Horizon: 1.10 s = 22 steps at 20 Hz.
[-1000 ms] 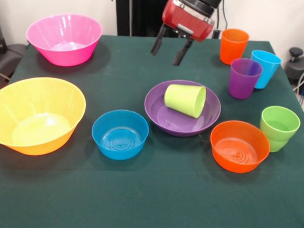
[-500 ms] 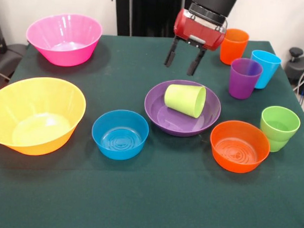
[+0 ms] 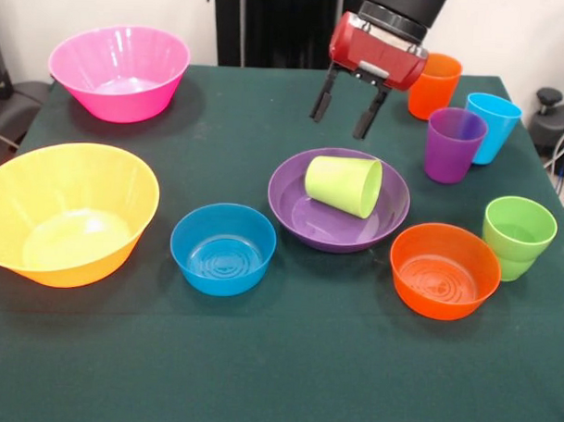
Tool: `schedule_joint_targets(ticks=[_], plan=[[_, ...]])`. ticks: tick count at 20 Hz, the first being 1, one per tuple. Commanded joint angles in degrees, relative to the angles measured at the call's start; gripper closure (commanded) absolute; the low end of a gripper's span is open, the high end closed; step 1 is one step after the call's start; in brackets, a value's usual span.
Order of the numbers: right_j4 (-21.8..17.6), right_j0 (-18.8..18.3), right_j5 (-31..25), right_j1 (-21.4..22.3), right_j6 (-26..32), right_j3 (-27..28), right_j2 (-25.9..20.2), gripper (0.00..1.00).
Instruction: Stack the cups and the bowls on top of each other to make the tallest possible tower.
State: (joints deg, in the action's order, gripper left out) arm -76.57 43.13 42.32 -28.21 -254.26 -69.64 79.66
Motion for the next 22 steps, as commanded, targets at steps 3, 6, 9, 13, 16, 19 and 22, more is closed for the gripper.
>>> schedule_joint_targets(ticks=[3,6,9,13,16,19,22], plan=[[10.1,-3.09,14.31,-9.08,-17.52,6.14,7.86,0.0],[11.93,-5.04,16.48,-9.63,-17.65,5.48,10.72,0.0],[13.61,-5.73,17.79,-9.9,-17.74,5.56,12.19,0.0],[16.19,-6.26,18.73,-10.78,-18.11,6.12,13.72,0.0],[18.06,-7.08,19.08,-12.64,-18.69,5.9,15.95,0.0],[19.06,-6.93,16.38,-12.15,-18.78,5.98,15.06,0.0],[19.43,-5.64,10.08,-9.6,-18.45,6.27,10.92,0.0]])
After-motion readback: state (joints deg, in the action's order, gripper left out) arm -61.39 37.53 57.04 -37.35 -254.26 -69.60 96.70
